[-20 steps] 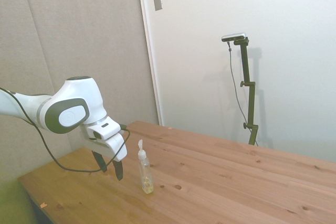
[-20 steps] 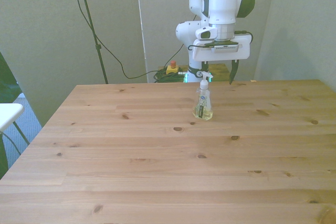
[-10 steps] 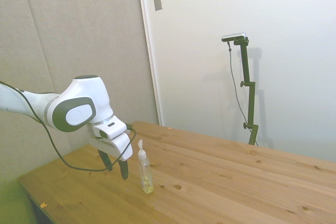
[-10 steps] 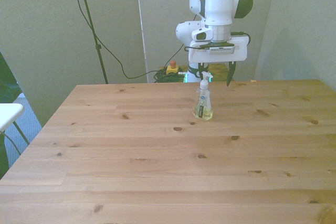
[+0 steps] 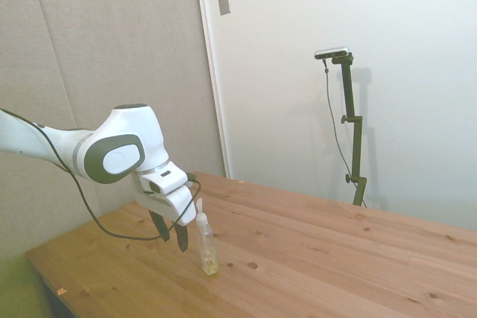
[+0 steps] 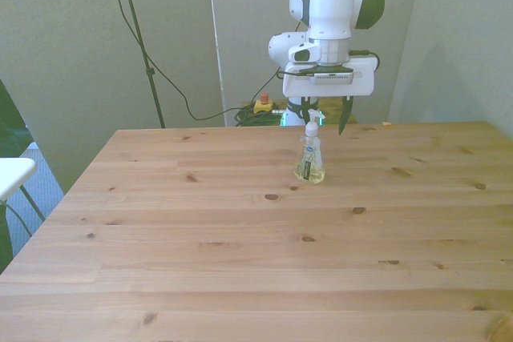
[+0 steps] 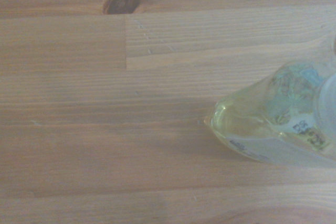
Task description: Knock down the sanitizer
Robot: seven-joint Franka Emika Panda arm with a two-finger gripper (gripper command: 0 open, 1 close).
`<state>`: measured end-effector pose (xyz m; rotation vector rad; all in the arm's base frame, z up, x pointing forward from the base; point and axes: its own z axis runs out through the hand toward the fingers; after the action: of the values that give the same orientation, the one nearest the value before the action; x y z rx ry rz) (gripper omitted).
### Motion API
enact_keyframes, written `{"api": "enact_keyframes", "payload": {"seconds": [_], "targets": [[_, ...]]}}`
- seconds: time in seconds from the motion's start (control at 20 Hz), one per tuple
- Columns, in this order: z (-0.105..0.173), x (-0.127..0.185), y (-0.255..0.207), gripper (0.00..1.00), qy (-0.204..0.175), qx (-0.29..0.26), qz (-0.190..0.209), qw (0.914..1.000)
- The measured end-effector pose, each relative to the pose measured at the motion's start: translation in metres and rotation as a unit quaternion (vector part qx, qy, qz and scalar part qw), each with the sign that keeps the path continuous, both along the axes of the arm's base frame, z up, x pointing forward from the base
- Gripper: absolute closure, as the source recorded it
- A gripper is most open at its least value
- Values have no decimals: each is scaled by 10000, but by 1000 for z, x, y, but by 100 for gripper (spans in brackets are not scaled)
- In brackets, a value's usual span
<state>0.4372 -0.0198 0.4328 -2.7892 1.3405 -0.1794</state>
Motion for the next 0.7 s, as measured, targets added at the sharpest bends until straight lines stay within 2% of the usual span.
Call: {"api": "enact_keyframes", "payload": {"seconds": [0.7], "targets": [[-10,20,-5,100,120,3,-115,9999]]}}
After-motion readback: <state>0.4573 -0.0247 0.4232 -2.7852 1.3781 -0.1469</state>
